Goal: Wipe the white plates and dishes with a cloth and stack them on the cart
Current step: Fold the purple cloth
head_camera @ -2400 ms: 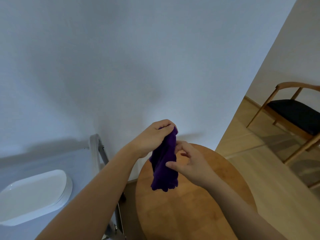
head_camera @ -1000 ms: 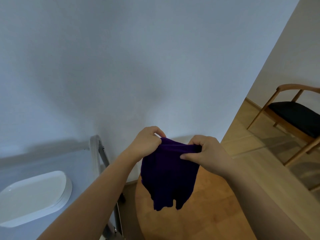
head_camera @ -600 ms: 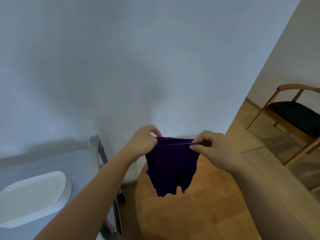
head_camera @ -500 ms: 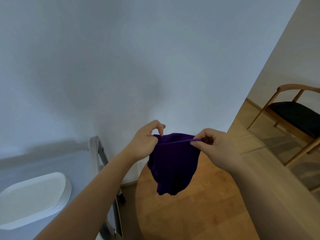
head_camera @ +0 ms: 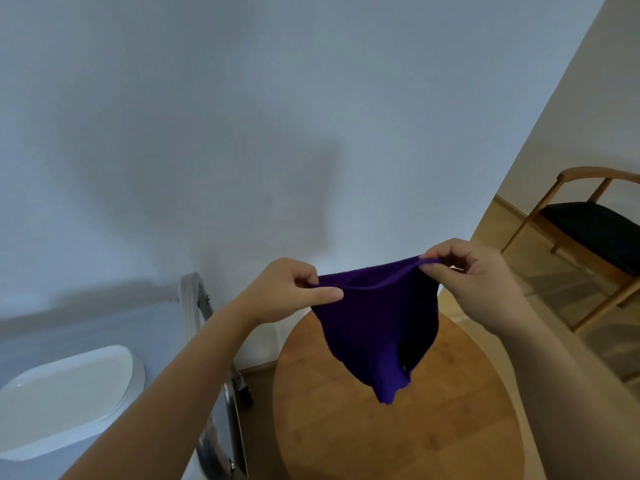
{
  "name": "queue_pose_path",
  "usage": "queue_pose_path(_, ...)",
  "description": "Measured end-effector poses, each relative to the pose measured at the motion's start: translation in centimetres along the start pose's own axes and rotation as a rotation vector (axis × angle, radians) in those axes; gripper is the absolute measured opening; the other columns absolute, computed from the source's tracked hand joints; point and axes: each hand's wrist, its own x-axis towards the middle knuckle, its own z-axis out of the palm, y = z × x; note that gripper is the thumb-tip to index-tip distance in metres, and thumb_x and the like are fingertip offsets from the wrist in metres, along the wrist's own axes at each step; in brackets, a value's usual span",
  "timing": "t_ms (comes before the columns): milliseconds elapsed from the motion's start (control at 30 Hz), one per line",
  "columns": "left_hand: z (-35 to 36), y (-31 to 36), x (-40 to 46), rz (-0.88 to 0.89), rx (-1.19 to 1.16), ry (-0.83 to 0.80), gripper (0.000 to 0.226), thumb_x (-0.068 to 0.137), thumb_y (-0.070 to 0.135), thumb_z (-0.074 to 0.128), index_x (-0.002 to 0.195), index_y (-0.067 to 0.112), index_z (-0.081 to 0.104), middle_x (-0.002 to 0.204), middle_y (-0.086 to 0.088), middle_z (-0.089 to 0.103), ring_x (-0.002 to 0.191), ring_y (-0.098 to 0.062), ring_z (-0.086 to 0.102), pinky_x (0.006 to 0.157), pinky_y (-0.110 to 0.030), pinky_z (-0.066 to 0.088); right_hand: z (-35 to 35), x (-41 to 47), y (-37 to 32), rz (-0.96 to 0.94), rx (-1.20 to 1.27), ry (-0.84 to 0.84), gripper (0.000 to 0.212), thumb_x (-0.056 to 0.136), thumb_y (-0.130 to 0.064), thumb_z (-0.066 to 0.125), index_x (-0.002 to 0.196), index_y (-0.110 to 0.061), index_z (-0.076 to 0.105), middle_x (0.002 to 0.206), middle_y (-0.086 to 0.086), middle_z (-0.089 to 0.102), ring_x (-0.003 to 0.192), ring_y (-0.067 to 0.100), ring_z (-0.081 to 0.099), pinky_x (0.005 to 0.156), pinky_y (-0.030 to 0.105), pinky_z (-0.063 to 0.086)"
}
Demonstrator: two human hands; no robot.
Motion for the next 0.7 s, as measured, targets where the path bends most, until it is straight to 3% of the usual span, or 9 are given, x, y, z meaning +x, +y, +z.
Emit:
queue_pose_path(100, -0.7, 1.3, -0.3, 0.151, 0.005, 0.12, 0.024, 0.075, 0.015, 0.076, 0.059, 0.021, 0.059, 0.073, -0.006, 0.067, 0.071, -0.018, 0.065, 0.066, -0.028, 0.055, -1.3, -0.1, -0.4, -0.039, 0.054, 0.021, 0.021, 0.086, -0.003, 0.06, 0.091, -0.023, 0.065, 0.08, 0.0, 0.066, 0.075, 0.007, 0.062, 0.068, 0.016, 0.052)
queue_pose_path(200, -1.5, 2.7, -0.1, 0.199, 0.028, 0.181, 0.015, 0.077, 0.011, 0.074, 0.067, 0.009, 0.064, 0.075, -0.014, 0.069, 0.074, -0.029, 0.067, 0.07, -0.041, 0.058, -2.3, 0.2, -0.5, 0.016, -0.054, -0.025, 0.024, 0.088, -0.007, 0.058, 0.105, -0.024, 0.062, 0.083, -0.001, 0.065, 0.078, 0.007, 0.062, 0.068, 0.016, 0.05)
queue_pose_path(267, -1.4, 3.1, -0.2, 0.183, 0.08, 0.208, 0.015, 0.078, 0.014, 0.074, 0.071, 0.005, 0.064, 0.072, -0.015, 0.068, 0.072, -0.031, 0.067, 0.07, -0.045, 0.058, -2.2, 0.2, -0.5, 0.023, -0.172, -0.086, 0.017, 0.091, -0.008, 0.055, 0.096, -0.021, 0.066, 0.085, -0.005, 0.066, 0.081, 0.008, 0.062, 0.064, 0.011, 0.048)
queue_pose_path(367, -1.7, 3.3, -0.5, 0.246, -0.022, 0.263, 0.012, 0.079, 0.014, 0.074, 0.084, 0.017, 0.063, 0.071, -0.006, 0.07, 0.068, -0.023, 0.069, 0.063, -0.031, 0.059, -2.4, -0.2, -0.5, -0.035, -0.065, 0.011, 0.014, 0.088, -0.016, 0.054, 0.09, -0.016, 0.068, 0.086, -0.003, 0.068, 0.082, 0.011, 0.063, 0.07, 0.02, 0.05)
queue_pose_path(467, -2.0, 2.8, 0.5, 0.091, -0.03, 0.246, 0.031, 0.085, 0.015, 0.068, 0.105, 0.031, 0.051, 0.074, 0.0, 0.068, 0.076, -0.019, 0.069, 0.07, -0.025, 0.056, -1.3, 0.3, -0.1, 0.066, 0.072, -0.016, 0.013, 0.093, -0.014, 0.051, 0.092, -0.012, 0.063, 0.086, 0.007, 0.067, 0.08, 0.018, 0.062, 0.07, 0.03, 0.051)
queue_pose_path(533, -1.6, 2.6, 0.8, 0.041, 0.137, 0.229, 0.01, 0.09, 0.016, 0.06, 0.095, 0.024, 0.059, 0.08, 0.002, 0.066, 0.083, -0.019, 0.066, 0.076, -0.027, 0.053, 0.0, 0.5, 0.7, 0.138, 0.084, -0.023, 0.012, 0.095, -0.011, 0.048, 0.091, -0.011, 0.059, 0.084, 0.01, 0.066, 0.075, 0.019, 0.06, 0.066, 0.031, 0.05)
queue_pose_path(567, -1.3, 2.7, 0.7, 0.042, 0.124, 0.223, 0.01, 0.092, 0.015, 0.057, 0.086, 0.021, 0.062, 0.078, 0.003, 0.066, 0.081, -0.017, 0.064, 0.076, -0.028, 0.052, 0.5, 0.7, 0.8, 0.134, 0.118, 0.007, 0.013, 0.095, -0.01, 0.049, 0.089, -0.013, 0.059, 0.08, 0.006, 0.067, 0.072, 0.015, 0.061, 0.063, 0.027, 0.05)
queue_pose_path(633, -1.1, 2.7, 0.6, 0.02, -0.089, 0.231, 0.023, 0.093, 0.012, 0.051, 0.074, 0.017, 0.062, 0.071, 0.006, 0.064, 0.075, -0.012, 0.06, 0.076, -0.028, 0.049, 0.7, 0.9, 0.7, 0.129, 0.235, 0.041, 0.013, 0.094, -0.01, 0.051, 0.087, -0.015, 0.061, 0.073, -0.001, 0.067, 0.066, 0.008, 0.061, 0.058, 0.021, 0.05)
queue_pose_path(700, -0.9, 2.7, 0.7, -0.048, -0.339, 0.235, 0.026, 0.094, 0.01, 0.044, 0.072, 0.011, 0.058, 0.075, -0.002, 0.06, 0.081, -0.018, 0.056, 0.082, -0.035, 0.048, 0.6, 1.1, 0.6, 0.108, 0.284, 0.02, 0.014, 0.094, -0.009, 0.051, 0.087, -0.015, 0.061, 0.07, -0.004, 0.067, 0.064, 0.007, 0.062, 0.057, 0.02, 0.051)
